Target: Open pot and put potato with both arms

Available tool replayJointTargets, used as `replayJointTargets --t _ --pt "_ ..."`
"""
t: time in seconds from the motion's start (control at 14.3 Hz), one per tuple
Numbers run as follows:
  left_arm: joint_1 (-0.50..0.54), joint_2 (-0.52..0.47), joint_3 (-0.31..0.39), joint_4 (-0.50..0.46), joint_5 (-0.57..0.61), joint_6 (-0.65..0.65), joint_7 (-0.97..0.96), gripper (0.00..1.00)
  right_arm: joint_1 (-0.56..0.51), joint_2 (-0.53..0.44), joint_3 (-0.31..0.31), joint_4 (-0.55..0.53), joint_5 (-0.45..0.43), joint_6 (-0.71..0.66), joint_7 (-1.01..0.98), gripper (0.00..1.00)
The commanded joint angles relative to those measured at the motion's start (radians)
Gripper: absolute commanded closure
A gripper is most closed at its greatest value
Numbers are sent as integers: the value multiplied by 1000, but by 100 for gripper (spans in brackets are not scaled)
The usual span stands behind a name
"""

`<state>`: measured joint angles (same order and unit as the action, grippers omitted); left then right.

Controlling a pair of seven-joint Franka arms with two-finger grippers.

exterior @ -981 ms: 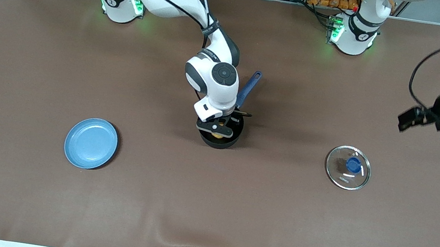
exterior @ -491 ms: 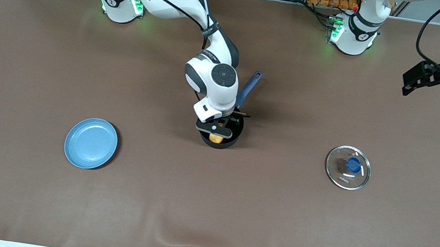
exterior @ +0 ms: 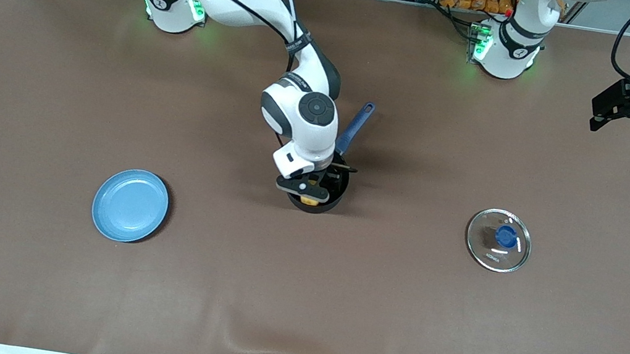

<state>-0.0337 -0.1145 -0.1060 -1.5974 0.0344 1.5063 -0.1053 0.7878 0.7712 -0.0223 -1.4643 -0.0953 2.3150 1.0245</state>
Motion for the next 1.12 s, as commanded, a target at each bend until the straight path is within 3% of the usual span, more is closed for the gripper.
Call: replayJointTargets --t 0.0,0.42,1.05 --pt "8 -11 2 8 -22 -21 21 0 -22 -108 13 -7 -17 -115 -32 5" --pt "9 -7 12 20 -21 -23 18 0 -105 -376 18 -7 43 -400 -183 11" --pt "8 -1 12 22 -21 -28 12 0 -421 -677 12 -5 43 -819 -713 6"
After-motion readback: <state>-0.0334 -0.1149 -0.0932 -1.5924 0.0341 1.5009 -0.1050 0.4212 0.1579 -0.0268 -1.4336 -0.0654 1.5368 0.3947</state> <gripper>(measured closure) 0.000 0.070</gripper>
